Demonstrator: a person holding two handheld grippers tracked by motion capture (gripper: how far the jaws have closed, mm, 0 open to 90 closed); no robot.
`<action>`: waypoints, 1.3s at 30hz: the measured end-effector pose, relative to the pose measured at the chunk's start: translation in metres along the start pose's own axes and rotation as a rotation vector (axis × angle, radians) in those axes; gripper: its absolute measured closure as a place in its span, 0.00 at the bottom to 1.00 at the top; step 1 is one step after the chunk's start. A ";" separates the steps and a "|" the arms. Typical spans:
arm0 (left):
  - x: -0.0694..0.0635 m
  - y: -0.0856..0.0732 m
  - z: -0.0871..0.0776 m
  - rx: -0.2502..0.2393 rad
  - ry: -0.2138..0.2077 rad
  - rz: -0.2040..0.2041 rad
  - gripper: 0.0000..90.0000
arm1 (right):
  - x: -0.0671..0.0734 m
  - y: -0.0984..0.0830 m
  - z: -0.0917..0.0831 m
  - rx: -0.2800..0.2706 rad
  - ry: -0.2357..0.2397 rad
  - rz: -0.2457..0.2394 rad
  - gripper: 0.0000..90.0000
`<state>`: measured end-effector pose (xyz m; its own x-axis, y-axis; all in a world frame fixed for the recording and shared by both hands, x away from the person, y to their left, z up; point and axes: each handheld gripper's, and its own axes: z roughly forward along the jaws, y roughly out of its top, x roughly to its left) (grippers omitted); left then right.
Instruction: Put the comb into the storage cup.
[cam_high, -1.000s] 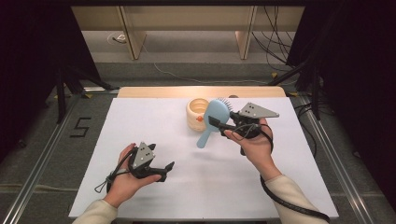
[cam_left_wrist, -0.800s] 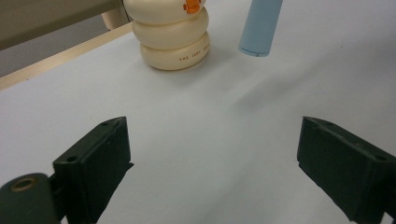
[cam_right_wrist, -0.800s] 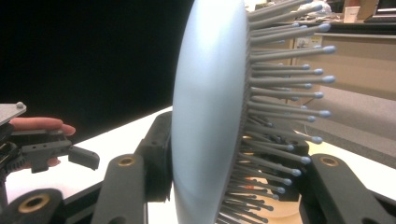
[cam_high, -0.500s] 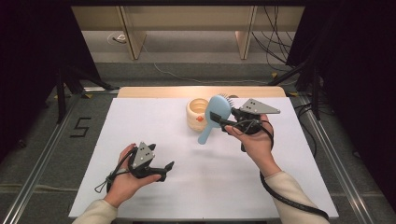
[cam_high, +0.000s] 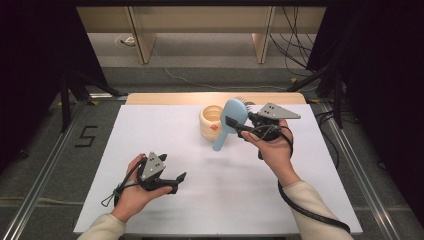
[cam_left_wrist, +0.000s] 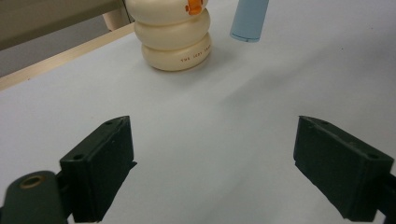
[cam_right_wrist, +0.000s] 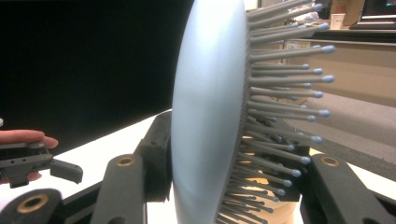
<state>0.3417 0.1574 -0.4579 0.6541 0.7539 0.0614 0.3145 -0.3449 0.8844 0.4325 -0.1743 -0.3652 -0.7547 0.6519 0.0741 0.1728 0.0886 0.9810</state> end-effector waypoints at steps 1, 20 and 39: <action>0.000 0.000 0.000 -0.001 0.000 0.000 0.13 | 0.000 0.000 0.000 -0.001 -0.002 -0.001 0.57; 0.001 0.000 0.000 0.006 0.005 -0.003 0.14 | -0.002 0.007 0.008 -0.009 -0.013 -0.001 0.57; 0.003 -0.002 0.001 0.006 0.008 -0.011 0.15 | -0.001 0.015 0.012 -0.010 -0.020 0.004 0.57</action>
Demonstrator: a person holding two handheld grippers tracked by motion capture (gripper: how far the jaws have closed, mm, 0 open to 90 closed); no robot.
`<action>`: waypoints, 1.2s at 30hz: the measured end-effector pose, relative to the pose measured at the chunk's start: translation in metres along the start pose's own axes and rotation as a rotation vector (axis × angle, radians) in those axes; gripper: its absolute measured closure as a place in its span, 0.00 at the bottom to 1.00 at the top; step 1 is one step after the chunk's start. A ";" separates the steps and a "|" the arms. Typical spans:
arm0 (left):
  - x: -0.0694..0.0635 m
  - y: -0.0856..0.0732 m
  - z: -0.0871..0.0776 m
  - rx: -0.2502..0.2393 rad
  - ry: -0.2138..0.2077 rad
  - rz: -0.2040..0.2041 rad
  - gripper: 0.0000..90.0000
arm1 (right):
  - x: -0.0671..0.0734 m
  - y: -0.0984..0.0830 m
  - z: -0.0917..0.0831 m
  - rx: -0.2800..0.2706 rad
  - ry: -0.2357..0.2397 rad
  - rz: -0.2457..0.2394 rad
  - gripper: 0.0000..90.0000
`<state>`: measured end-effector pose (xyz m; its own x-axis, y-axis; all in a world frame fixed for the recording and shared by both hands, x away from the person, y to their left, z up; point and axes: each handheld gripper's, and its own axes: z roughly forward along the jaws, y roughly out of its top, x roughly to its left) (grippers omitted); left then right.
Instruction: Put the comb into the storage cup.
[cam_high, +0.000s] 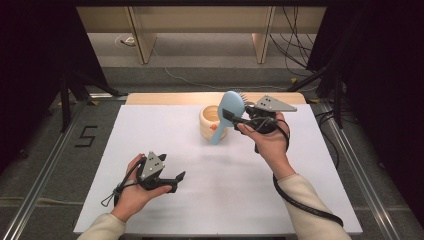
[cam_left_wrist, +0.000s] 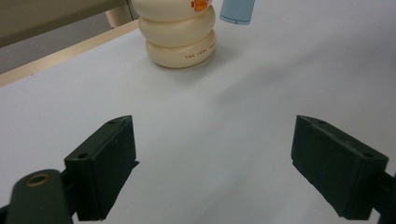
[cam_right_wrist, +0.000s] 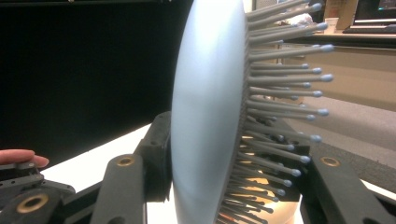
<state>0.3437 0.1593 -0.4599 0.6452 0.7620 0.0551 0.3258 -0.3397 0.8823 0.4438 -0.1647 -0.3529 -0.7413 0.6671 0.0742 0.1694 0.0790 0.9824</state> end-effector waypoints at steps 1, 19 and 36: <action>0.000 0.000 0.000 -0.001 0.000 0.000 0.15 | 0.000 0.000 0.000 0.002 -0.001 0.001 0.57; 0.000 0.000 0.000 -0.002 0.001 0.000 0.15 | -0.004 0.008 0.000 0.003 -0.016 0.000 0.57; 0.001 0.000 0.000 -0.002 0.001 -0.002 0.15 | -0.006 0.012 0.000 0.000 -0.020 0.001 0.57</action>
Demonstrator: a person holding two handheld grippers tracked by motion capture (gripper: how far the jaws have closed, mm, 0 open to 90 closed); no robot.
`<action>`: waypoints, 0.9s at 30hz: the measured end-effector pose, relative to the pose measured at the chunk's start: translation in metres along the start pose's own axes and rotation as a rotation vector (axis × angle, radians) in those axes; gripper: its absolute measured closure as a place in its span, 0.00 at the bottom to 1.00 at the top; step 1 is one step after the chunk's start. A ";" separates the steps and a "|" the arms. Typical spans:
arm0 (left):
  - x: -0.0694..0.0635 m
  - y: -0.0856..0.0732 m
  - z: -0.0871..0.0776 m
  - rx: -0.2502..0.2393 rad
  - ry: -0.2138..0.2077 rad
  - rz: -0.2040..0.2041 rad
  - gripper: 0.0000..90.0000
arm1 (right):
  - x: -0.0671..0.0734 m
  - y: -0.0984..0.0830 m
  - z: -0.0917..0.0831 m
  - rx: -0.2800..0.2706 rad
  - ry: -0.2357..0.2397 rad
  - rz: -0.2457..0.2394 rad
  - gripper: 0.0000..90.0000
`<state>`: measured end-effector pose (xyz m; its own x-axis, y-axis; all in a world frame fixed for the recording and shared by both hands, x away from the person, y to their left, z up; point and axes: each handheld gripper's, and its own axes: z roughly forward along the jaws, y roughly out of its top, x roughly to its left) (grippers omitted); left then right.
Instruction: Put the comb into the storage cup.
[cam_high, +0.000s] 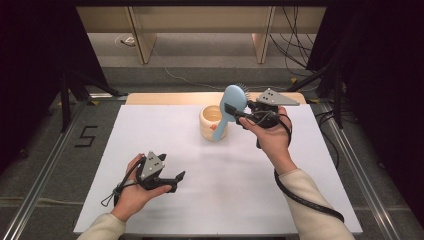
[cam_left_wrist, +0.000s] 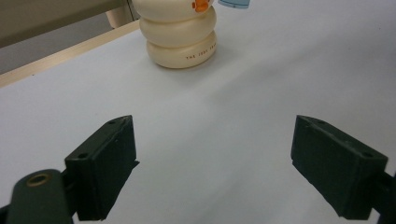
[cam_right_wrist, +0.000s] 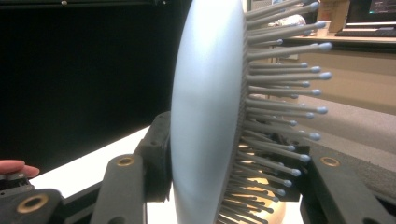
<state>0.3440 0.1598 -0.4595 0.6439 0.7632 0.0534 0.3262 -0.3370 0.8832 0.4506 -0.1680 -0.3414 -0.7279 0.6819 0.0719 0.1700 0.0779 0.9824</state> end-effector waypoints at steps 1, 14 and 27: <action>0.000 0.000 0.000 0.000 0.000 0.000 0.15 | 0.000 0.000 0.000 0.000 -0.001 -0.001 0.57; 0.000 0.000 0.000 -0.001 0.000 0.000 0.15 | -0.001 0.006 0.002 -0.007 0.000 0.002 0.57; 0.000 0.000 0.000 -0.004 0.000 -0.001 0.15 | -0.003 0.013 0.004 -0.011 -0.006 0.003 0.57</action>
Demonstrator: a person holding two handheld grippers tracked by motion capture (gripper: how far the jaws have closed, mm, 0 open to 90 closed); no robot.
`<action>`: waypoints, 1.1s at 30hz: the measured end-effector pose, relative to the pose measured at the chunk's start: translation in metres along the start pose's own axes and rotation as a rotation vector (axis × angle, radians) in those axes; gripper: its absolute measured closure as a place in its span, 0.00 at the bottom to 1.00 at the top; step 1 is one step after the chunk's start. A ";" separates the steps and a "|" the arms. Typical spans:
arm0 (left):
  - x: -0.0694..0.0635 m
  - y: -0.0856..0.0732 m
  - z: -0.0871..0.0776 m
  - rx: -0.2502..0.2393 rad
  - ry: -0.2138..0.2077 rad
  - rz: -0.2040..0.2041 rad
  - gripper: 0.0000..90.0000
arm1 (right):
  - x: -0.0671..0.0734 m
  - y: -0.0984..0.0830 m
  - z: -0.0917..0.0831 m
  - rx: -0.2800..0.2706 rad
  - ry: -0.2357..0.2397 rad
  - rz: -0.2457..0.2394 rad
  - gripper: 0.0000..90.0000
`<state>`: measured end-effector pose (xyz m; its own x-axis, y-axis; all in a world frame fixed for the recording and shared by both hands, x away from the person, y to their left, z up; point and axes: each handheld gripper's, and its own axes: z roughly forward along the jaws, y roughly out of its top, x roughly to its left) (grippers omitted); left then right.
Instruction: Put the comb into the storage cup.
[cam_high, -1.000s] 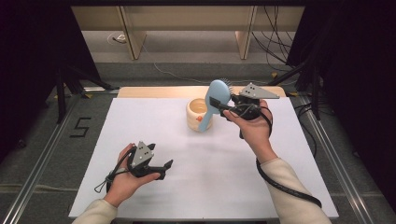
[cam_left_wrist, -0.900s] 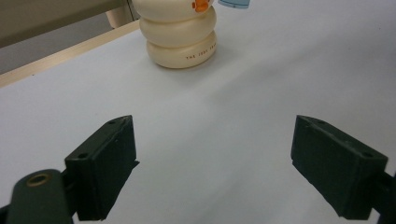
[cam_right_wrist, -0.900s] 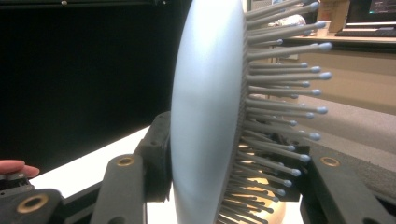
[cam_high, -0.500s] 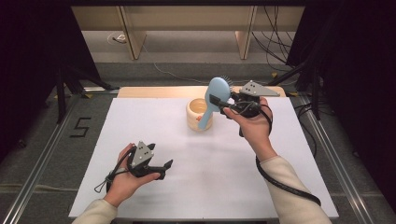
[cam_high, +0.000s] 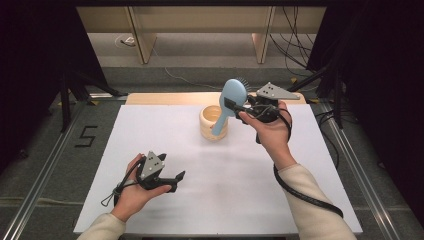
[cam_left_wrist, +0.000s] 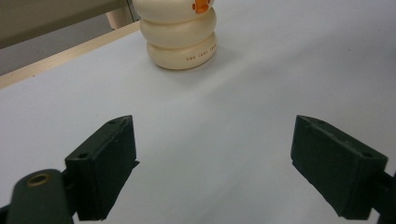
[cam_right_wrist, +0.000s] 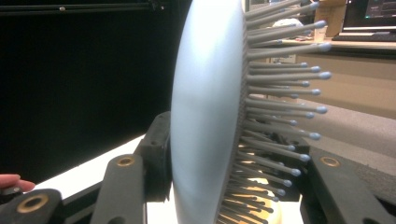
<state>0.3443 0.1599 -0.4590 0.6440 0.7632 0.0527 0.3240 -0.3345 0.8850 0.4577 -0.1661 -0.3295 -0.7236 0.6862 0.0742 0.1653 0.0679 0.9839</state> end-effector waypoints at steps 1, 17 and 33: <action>0.000 0.000 0.000 0.000 0.000 0.000 0.15 | 0.000 0.001 0.000 -0.002 0.000 -0.001 0.57; 0.000 0.000 0.000 0.001 -0.002 0.001 0.15 | -0.003 0.010 0.003 -0.007 -0.008 -0.006 0.57; 0.000 0.000 0.000 0.000 0.000 0.000 0.16 | -0.009 0.013 0.007 -0.006 -0.027 0.005 0.57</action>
<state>0.3449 0.1600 -0.4591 0.6441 0.7631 0.0530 0.3235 -0.3345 0.8851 0.4707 -0.1662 -0.3182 -0.7043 0.7060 0.0746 0.1645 0.0601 0.9846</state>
